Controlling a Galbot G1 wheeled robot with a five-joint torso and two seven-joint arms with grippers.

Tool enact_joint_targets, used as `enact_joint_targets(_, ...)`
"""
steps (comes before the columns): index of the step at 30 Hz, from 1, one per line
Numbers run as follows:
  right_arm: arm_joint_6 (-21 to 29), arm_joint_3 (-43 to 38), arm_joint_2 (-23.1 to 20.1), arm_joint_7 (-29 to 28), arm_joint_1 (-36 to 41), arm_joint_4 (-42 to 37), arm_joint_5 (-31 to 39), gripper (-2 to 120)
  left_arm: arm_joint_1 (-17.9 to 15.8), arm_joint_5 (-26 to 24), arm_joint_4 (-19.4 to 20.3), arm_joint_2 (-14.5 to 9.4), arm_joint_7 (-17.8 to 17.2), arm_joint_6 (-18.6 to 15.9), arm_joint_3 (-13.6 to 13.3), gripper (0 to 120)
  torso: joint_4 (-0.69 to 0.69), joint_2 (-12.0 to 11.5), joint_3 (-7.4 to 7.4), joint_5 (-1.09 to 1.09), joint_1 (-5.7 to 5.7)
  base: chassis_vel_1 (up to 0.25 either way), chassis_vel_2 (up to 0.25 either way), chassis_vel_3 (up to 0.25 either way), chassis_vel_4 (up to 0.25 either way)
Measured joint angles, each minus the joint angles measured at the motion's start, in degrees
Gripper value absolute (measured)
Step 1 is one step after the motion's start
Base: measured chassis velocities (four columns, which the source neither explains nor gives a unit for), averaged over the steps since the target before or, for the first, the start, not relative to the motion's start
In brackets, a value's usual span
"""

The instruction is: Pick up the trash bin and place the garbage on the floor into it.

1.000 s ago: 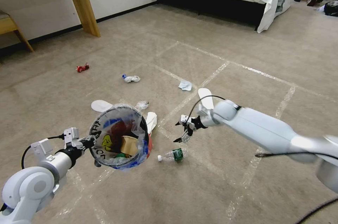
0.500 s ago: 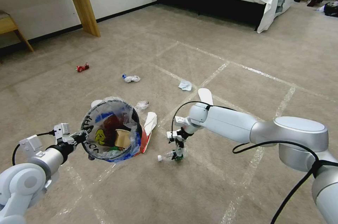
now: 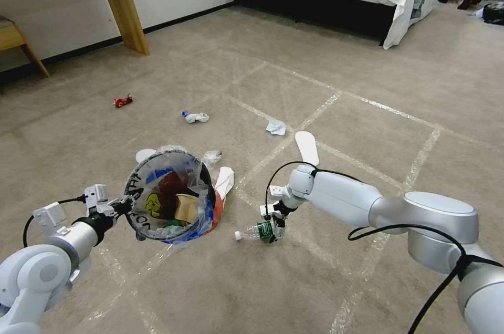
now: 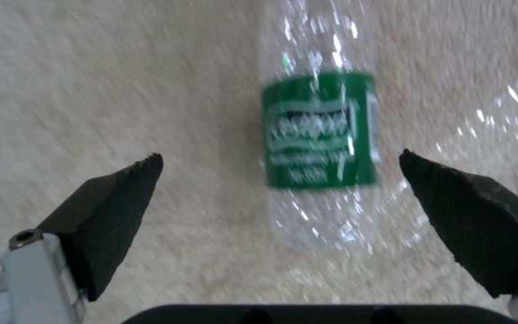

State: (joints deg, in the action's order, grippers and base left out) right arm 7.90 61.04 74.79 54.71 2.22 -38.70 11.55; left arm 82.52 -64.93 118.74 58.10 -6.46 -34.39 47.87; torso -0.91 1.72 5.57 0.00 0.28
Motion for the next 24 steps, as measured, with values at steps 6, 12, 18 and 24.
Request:
enact_joint_targets(6,-1.8,-1.6,2.2,0.0,0.5,4.9,-3.6,100,0.1,0.4,0.3,0.6,0.0,0.1,0.0,1,-0.01,0.0,0.00,0.00,0.00,0.000,0.000,0.000,0.000)
enact_joint_targets(12,-2.8,-2.5,4.0,-1.2,1.5,7.3,-5.2,100,0.2,0.5,0.4,1.0,0.1,0.1,0.0,1,0.00,0.0,0.00,0.00,0.00,0.000,0.000,0.000,0.000)
enact_joint_targets(18,-3.7,-3.7,5.2,-3.8,3.5,8.3,-7.4,100,0.8,0.7,0.7,1.2,0.4,0.2,0.4,1,0.00,0.0,0.00,0.00,0.00,0.000,0.000,0.000,0.000)
enact_joint_targets(24,-5.0,-6.0,5.9,-5.6,4.7,10.3,-10.1,100,1.0,0.9,0.9,1.3,0.6,0.4,0.5,1,0.00,0.0,0.00,0.00,-0.01,0.000,0.000,0.000,0.000)
